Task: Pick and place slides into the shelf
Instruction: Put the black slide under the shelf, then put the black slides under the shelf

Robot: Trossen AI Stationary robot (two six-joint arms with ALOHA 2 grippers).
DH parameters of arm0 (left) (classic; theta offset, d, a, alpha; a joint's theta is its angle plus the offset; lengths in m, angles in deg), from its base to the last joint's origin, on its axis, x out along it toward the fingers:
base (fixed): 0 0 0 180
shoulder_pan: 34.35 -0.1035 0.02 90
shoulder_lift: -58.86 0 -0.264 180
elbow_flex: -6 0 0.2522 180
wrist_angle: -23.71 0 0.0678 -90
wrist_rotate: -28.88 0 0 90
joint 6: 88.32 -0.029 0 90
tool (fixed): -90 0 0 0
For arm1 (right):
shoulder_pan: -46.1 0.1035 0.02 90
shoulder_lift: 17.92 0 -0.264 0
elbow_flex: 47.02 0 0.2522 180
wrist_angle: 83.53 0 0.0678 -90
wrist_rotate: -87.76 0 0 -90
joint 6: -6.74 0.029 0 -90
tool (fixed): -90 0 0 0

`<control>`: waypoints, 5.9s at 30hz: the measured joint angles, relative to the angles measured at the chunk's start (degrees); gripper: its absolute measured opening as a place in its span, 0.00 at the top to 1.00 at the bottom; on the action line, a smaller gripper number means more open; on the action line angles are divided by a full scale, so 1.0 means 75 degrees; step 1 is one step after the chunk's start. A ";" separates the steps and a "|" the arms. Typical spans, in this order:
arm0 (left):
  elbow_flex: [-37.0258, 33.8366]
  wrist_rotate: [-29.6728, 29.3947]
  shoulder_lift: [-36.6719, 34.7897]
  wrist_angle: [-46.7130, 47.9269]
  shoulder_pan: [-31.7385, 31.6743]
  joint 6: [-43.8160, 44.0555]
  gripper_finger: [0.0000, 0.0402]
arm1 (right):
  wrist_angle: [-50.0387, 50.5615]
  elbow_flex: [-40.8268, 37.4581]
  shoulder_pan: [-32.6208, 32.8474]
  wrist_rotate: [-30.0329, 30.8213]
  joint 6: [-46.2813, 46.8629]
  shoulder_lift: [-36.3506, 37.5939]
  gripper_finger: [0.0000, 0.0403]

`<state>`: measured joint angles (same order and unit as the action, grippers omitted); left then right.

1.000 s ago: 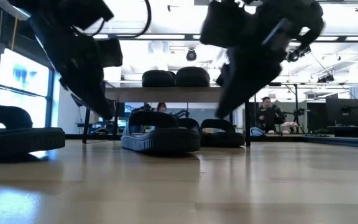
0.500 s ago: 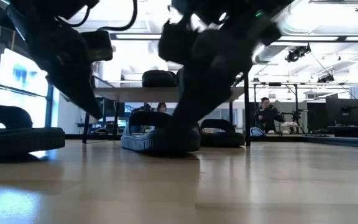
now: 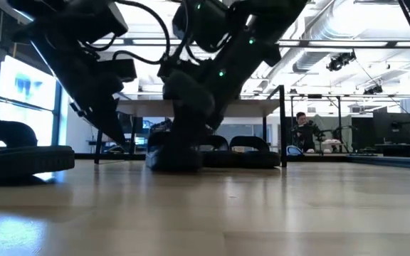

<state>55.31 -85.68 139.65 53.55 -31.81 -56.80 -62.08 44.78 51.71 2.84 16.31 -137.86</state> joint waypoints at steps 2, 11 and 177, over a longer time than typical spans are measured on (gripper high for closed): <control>0.0003 -0.0059 -0.0003 0.0004 -0.0006 -0.0029 0.99 | 0.0009 -0.0009 -0.0165 0.0092 0.0115 0.0000 1.00; 0.0000 -0.0022 -0.0067 0.0072 0.0103 0.0045 0.99 | -0.0251 -0.0011 -0.0648 0.0580 0.0590 0.0000 1.00; 0.4543 -0.2112 0.2027 0.7473 0.0477 0.0414 0.99 | 0.3790 -0.1234 0.0839 0.0639 -0.1061 0.5858 1.00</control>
<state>89.39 -101.52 154.85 109.60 -28.23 -53.70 -33.66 35.52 58.01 7.63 8.35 -93.92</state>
